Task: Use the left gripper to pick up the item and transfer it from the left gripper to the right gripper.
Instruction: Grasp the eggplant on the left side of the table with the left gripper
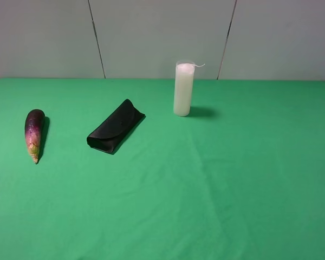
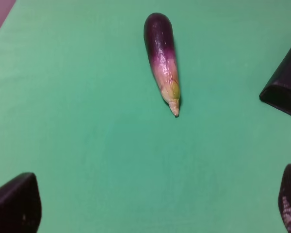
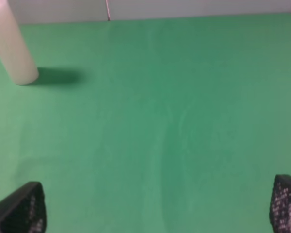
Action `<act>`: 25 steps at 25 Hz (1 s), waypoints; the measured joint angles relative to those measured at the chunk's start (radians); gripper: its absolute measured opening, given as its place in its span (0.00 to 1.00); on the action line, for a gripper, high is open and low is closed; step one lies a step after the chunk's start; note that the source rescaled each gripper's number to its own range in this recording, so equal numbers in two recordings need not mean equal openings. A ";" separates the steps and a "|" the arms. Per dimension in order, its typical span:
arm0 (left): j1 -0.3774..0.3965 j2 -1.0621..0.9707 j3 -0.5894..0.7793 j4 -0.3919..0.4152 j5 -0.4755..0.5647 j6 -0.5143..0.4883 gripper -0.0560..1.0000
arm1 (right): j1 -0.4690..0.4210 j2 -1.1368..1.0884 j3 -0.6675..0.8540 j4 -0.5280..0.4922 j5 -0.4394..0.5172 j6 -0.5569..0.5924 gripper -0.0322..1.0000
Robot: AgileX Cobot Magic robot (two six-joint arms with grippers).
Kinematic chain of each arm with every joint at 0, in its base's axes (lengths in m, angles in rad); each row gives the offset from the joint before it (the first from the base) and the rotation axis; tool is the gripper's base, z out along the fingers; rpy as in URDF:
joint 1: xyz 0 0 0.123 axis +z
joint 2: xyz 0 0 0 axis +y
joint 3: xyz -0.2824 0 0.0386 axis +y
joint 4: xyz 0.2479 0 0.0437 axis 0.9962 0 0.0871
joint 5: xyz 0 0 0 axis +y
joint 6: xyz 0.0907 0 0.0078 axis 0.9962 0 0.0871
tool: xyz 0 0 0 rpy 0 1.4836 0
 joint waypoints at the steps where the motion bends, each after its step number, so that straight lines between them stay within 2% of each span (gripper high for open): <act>1: 0.000 0.000 0.000 0.000 0.000 0.000 0.98 | 0.000 0.000 0.000 0.000 0.000 0.000 1.00; 25: 0.000 0.000 0.000 -0.001 -0.003 0.000 0.98 | 0.000 0.000 0.000 0.000 0.000 0.000 1.00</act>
